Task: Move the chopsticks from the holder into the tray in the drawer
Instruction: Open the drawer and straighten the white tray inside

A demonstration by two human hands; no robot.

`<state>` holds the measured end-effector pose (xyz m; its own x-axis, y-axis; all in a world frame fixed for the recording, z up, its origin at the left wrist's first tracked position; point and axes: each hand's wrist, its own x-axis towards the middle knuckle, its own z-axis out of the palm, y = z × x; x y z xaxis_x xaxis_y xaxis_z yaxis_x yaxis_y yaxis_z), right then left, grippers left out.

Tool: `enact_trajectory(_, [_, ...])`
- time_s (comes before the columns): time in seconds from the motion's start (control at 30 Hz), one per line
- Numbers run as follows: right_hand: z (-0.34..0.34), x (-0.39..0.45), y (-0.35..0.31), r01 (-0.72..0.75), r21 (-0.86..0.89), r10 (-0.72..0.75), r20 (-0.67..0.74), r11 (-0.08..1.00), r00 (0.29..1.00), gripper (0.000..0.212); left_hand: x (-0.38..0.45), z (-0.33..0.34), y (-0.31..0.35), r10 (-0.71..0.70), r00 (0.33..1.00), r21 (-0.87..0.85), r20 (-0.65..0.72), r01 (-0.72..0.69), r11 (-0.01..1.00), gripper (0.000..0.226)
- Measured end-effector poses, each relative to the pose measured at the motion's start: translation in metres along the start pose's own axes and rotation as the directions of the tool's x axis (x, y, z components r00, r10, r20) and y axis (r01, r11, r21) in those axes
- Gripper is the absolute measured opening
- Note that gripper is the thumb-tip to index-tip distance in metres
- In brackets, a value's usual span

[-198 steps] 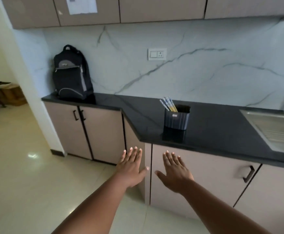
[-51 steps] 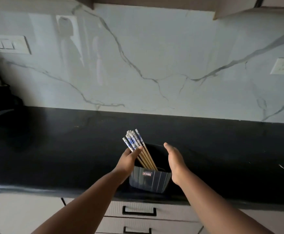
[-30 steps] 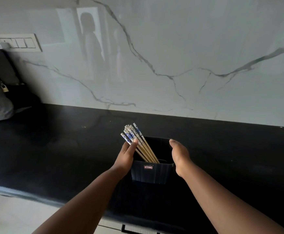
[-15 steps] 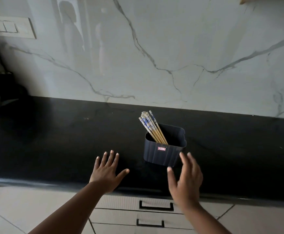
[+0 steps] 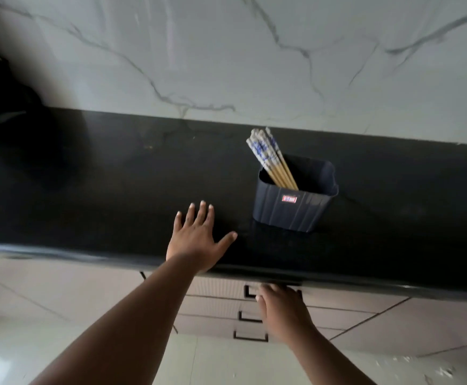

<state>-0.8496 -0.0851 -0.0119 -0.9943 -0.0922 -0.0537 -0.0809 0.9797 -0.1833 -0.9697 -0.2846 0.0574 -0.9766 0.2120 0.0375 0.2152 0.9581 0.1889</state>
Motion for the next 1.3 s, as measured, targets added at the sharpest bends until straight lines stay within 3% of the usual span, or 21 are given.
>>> enact_trajectory(0.1, [0.023, 0.007, 0.004, -0.042, 0.023, 0.041, 0.064, 0.999, 0.997, 0.033, 0.007, -0.001, 0.001, -0.014, 1.0, 0.014, 0.02, 0.014, 1.0, 0.1])
enact_trajectory(0.27, [0.036, 0.005, 0.01, -0.039, 0.06, 0.041, -0.032, 0.997, 0.999, 0.029, 0.007, -0.001, 0.0, -0.019, 0.999, 0.009, 0.026, 0.019, 1.0, 0.1])
enact_trajectory(0.4, [0.03, 0.006, 0.01, -0.115, 0.167, 0.11, 0.035, 0.979, 0.993, 0.027, 0.007, -0.002, -0.001, -0.02, 1.0, 0.004, 0.019, 0.02, 1.0, 0.099])
enact_trajectory(0.6, [0.04, -0.018, 0.008, -0.066, 0.119, 0.067, 0.0, 0.991, 0.998, 0.028, 0.009, -0.003, -0.001, -0.017, 1.0, -0.023, -0.015, 0.017, 1.0, 0.094])
enact_trajectory(0.77, [0.045, -0.058, 0.001, -0.01, 0.153, 0.01, 0.004, 0.988, 1.0, 0.032, 0.007, -0.002, -0.001, 0.024, 0.993, -0.058, -0.115, -0.031, 0.998, 0.078])
enact_trajectory(0.9, [0.045, -0.12, -0.014, 0.036, 0.256, -0.023, -0.052, 0.966, 0.998, 0.022, 0.003, -0.004, 0.0, 0.047, 0.976, -0.068, -0.211, -0.063, 0.996, 0.07])
enact_trajectory(1.0, [0.053, -0.164, -0.023, 0.099, 0.253, -0.084, -0.066, 0.962, 0.994, 0.034, 0.002, -0.006, 0.001, 0.057, 0.97, -0.048, -0.236, -0.071, 0.996, 0.069])
enact_trajectory(1.3, [0.062, -0.231, -0.038, 0.104, 0.276, -0.104, -0.018, 0.955, 0.994, 0.035, -0.01, -0.003, 0.005, 0.04, 0.96, -0.017, -0.276, -0.047, 0.999, 0.068])
